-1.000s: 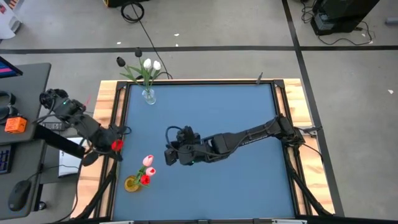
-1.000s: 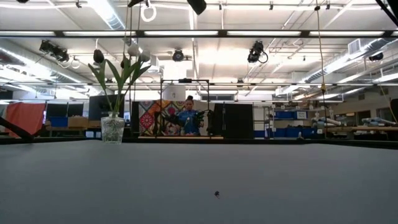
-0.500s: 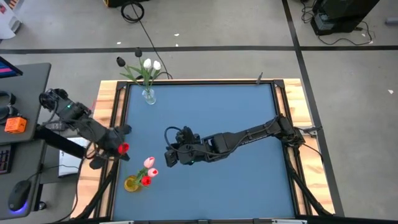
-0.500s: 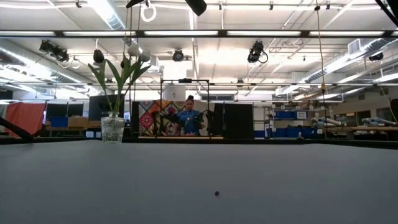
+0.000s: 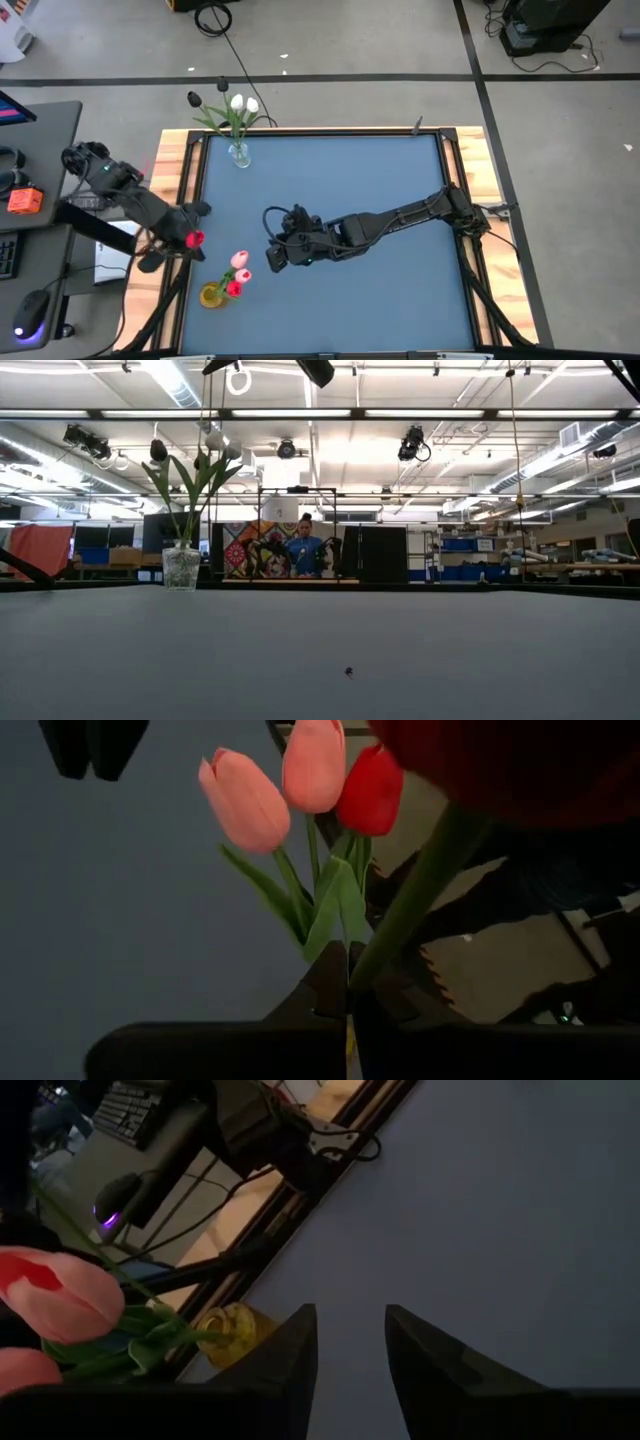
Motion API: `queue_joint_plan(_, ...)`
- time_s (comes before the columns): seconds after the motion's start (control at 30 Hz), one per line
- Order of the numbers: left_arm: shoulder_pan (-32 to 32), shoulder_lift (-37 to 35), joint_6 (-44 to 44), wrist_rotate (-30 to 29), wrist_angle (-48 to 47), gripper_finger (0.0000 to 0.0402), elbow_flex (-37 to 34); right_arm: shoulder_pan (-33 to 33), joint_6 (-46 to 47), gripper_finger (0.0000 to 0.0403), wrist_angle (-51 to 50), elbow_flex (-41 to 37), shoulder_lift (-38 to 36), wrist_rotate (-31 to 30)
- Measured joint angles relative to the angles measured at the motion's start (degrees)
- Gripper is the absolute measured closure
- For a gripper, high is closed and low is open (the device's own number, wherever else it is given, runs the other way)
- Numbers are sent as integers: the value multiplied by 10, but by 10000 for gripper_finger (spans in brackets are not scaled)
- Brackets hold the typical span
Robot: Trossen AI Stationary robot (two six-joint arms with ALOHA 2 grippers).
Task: Sort flowers into vase by color
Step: Put the red tulip into the yellow vase
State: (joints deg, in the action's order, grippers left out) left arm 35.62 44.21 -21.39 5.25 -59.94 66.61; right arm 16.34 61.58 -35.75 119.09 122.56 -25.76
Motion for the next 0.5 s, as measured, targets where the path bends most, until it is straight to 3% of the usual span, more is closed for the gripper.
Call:
queue_joint_plan(0.2, 0, 0, 0, -11, -38, 396, 38, -4, -4, 275, -4, 0, 0, 4)
queue_joint_plan(0.5, 0, 4, 11, -26, -37, 396, 4, -3, -7, 275, -17, 0, 0, 19)
